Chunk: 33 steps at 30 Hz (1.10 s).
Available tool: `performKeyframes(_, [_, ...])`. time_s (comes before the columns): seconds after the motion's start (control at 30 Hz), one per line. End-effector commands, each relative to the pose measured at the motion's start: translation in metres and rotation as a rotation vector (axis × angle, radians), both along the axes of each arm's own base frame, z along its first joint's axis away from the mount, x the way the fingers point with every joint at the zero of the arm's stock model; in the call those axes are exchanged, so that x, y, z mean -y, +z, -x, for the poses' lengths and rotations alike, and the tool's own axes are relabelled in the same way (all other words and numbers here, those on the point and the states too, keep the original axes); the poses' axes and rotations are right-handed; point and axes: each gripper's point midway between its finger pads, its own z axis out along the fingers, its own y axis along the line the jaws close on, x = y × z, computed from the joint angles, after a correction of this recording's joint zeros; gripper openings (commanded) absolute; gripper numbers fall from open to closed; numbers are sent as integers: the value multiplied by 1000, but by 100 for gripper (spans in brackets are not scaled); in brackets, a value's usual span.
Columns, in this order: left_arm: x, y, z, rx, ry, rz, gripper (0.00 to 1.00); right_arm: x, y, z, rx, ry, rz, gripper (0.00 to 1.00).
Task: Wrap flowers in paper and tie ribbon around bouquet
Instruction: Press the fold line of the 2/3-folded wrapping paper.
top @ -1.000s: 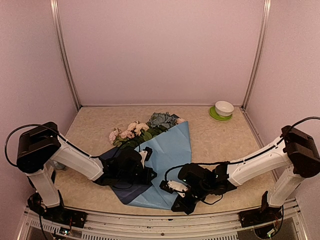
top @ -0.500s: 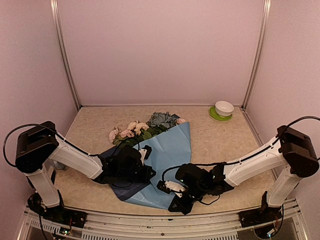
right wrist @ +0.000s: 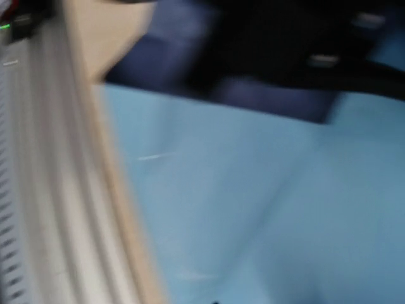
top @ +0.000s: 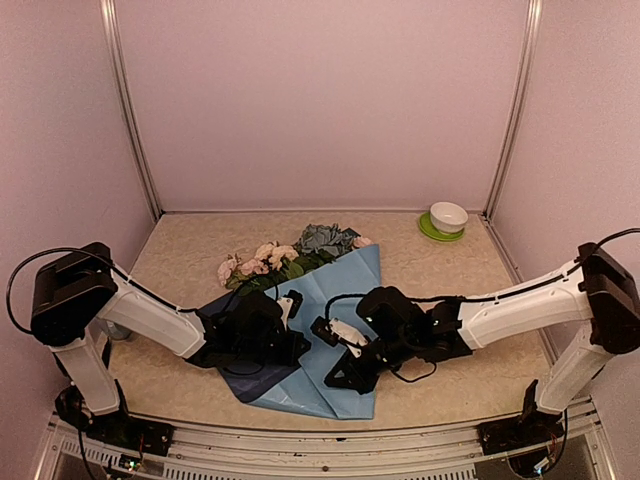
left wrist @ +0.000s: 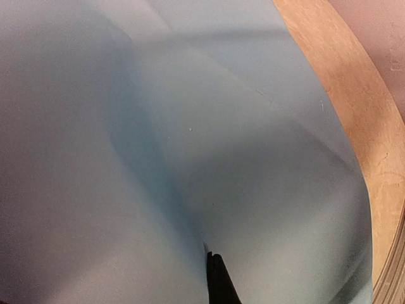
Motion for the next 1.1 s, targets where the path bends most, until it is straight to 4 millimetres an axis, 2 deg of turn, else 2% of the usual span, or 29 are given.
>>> performKeyframes(0.0, [3, 7, -7, 29, 2, 8, 0, -1, -34, -23, 10, -76, 105, 6])
performKeyframes(0.1, [4, 11, -9, 39, 5, 16, 0, -5, -50, -27, -1, -84, 139, 6])
performKeyframes(0.23, [2, 14, -11, 41, 14, 20, 0, 1, -73, -30, -23, -117, 192, 5])
performKeyframes(0.3, [-1, 18, -11, 46, 25, 34, 19, 5, -86, -30, -38, -131, 224, 5])
performKeyframes(0.4, [-9, 44, -13, 113, 72, 80, 42, 12, -99, -29, -58, -148, 263, 4])
performKeyframes(0.47, [-16, 69, -10, 177, 98, 103, 46, 15, -103, -28, -72, -154, 267, 4])
performKeyframes(0.53, [-21, 89, 2, 233, 87, 115, 45, 15, -103, -27, -81, -152, 260, 4])
performKeyframes(0.63, [-18, 97, 43, 274, -29, 114, 41, 11, -100, -25, -93, -142, 240, 4])
performKeyframes(0.7, [-16, 87, 73, 251, -121, 104, 40, 9, -97, -26, -98, -139, 229, 4])
performKeyframes(0.77, [-20, 61, 88, 180, -155, 42, 33, 9, -98, -26, -105, -139, 228, 4])
performKeyframes(0.87, [-23, 31, 98, 115, -151, -53, 17, 8, -98, -26, -115, -142, 224, 4])
performKeyframes(0.97, [-16, 14, 111, 91, -190, -97, 15, 7, -98, -26, -124, -141, 220, 4])
performKeyframes(1.07, [-21, -18, 117, 30, -199, -218, 11, 8, -99, -27, -123, -144, 228, 4])
